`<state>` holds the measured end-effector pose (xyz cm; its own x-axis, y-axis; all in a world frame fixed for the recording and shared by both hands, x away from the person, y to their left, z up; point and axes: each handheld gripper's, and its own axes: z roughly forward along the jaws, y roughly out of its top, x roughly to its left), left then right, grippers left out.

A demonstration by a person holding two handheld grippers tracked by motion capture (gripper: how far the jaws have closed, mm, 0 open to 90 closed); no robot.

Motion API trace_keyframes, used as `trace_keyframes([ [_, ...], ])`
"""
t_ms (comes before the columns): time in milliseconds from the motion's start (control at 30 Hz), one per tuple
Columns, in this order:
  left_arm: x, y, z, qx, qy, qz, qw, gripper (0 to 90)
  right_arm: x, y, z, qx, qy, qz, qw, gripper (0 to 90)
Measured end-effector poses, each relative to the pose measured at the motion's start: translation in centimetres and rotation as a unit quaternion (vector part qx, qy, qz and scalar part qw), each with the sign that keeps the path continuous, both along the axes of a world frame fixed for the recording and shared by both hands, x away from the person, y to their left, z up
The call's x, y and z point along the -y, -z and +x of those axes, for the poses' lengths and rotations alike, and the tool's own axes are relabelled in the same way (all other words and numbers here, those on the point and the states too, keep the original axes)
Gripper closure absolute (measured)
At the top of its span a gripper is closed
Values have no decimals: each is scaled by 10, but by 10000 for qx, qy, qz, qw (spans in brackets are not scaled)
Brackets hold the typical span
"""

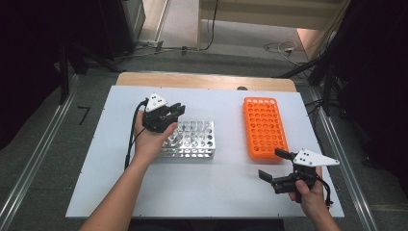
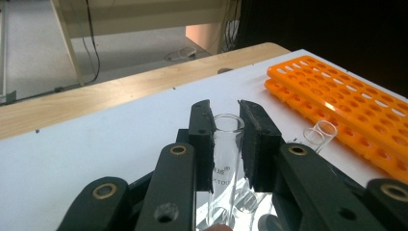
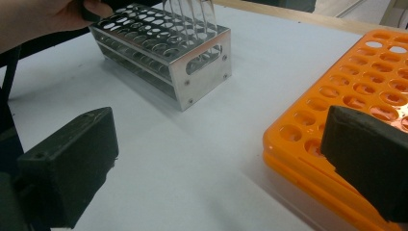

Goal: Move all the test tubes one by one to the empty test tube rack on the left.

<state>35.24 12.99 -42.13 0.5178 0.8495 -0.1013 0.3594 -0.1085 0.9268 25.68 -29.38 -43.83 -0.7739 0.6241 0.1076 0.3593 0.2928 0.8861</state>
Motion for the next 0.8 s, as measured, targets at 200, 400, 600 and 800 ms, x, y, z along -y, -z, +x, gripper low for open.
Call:
trace_keyframes([
  [200,2,2,-1,-88,37,58,9999,747,0,0,0,-3,-22,-7,10000,0],
  [400,4,3,-2,-297,56,144,9994,734,0,0,0,5,-27,-17,10000,0],
  [600,5,5,-3,-427,90,184,9989,730,0,0,0,7,-46,-14,10000,0],
  [800,5,10,-3,-609,146,227,9978,714,0,0,0,-11,-49,9,10000,0],
])
